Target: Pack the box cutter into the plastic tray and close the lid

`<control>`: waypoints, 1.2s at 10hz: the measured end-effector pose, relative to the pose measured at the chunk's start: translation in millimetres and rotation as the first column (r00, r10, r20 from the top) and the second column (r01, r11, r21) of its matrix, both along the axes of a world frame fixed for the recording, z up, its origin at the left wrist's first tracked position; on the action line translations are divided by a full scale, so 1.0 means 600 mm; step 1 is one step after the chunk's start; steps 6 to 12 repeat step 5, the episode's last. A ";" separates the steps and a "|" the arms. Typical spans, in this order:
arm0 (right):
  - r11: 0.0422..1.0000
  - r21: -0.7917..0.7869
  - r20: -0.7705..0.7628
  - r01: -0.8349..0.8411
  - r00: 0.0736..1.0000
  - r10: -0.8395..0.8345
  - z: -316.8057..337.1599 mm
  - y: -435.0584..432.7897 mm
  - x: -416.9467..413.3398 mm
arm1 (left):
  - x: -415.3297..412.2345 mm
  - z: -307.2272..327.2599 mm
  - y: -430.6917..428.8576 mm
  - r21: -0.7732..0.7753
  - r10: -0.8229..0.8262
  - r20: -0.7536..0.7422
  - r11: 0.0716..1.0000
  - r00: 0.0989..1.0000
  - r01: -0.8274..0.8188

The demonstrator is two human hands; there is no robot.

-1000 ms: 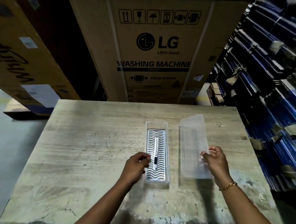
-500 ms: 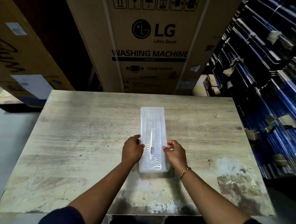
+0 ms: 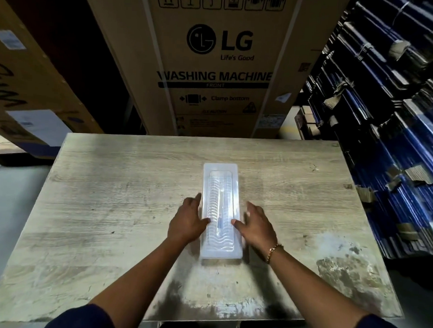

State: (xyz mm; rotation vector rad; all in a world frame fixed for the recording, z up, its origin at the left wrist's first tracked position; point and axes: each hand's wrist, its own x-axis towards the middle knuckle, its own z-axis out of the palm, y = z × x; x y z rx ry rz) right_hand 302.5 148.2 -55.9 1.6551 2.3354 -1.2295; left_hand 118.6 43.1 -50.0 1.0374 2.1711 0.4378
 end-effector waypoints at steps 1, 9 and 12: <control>0.871 0.045 0.211 -0.490 0.857 0.471 0.018 0.051 0.004 | -0.043 0.002 0.003 -0.120 -0.415 -0.156 0.909 0.896 0.400; 0.792 0.217 0.313 -0.571 0.809 0.498 0.055 0.088 0.004 | -0.067 0.040 0.003 -0.095 -0.471 -0.302 0.880 0.829 0.465; 0.792 0.217 0.313 -0.571 0.809 0.498 0.055 0.088 0.004 | -0.067 0.040 0.003 -0.095 -0.471 -0.302 0.880 0.829 0.465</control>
